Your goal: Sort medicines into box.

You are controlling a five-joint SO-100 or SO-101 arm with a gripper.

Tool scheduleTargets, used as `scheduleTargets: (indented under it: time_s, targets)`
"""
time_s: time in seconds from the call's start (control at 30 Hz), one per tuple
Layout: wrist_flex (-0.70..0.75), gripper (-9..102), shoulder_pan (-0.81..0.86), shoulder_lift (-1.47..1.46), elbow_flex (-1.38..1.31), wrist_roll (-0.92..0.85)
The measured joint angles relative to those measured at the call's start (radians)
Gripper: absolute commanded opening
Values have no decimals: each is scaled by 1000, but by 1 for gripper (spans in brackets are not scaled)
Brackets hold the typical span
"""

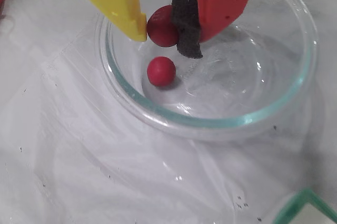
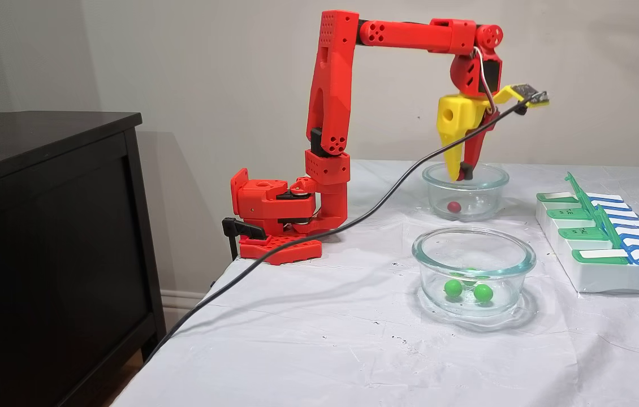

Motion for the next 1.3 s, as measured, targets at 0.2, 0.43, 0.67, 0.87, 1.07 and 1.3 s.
scheduleTargets:
  time_s: [0.2, 0.43, 0.67, 0.87, 1.07, 1.3]
  targets:
    - [12, 0, 173, 32, -156, -80]
    - [-86, 0, 287, 41, -135, -160]
    - [-164, 0, 454, 81, -103, -262]
    - [-333, 0, 494, 98, 66, -308]
    - [-373, 0, 503, 97, 74, -319]
    - [-399, 0, 468, 97, 104, -319]
